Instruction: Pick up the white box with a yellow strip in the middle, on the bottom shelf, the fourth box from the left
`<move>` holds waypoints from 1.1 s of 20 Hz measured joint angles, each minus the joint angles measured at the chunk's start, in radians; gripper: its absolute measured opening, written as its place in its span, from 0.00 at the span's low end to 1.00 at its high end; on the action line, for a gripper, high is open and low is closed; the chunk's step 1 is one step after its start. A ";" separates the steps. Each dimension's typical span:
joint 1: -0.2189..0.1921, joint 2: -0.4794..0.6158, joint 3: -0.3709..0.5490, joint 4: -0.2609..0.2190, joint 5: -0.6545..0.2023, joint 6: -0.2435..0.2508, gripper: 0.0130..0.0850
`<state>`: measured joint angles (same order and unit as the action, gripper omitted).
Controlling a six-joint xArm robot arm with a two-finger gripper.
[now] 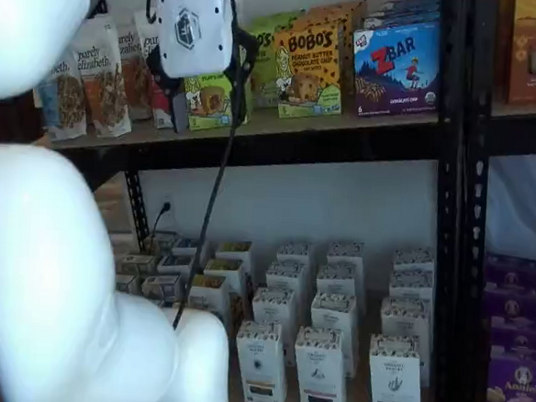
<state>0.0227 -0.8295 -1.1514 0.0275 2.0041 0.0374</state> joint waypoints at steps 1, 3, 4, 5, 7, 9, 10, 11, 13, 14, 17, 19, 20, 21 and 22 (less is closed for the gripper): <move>0.003 -0.001 0.006 -0.002 -0.006 0.003 1.00; 0.009 -0.003 0.029 -0.001 -0.025 0.009 1.00; 0.013 -0.006 0.047 0.000 -0.041 0.013 1.00; 0.018 -0.011 0.067 -0.001 -0.059 0.017 1.00; 0.021 -0.020 0.102 0.001 -0.091 0.021 1.00; 0.024 -0.032 0.153 0.008 -0.136 0.026 1.00; 0.028 -0.036 0.173 0.008 -0.153 0.029 1.00; 0.031 -0.041 0.198 0.009 -0.175 0.032 1.00; 0.031 -0.049 0.236 0.018 -0.210 0.034 1.00; 0.035 -0.053 0.260 0.020 -0.230 0.038 1.00; 0.048 -0.058 0.312 0.023 -0.277 0.049 1.00; 0.059 -0.063 0.353 0.022 -0.314 0.058 1.00; 0.064 -0.064 0.365 0.020 -0.325 0.063 1.00; 0.069 -0.066 0.385 0.018 -0.344 0.067 1.00; 0.074 -0.069 0.406 0.018 -0.365 0.071 1.00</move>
<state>0.0963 -0.8989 -0.7459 0.0460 1.6390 0.1087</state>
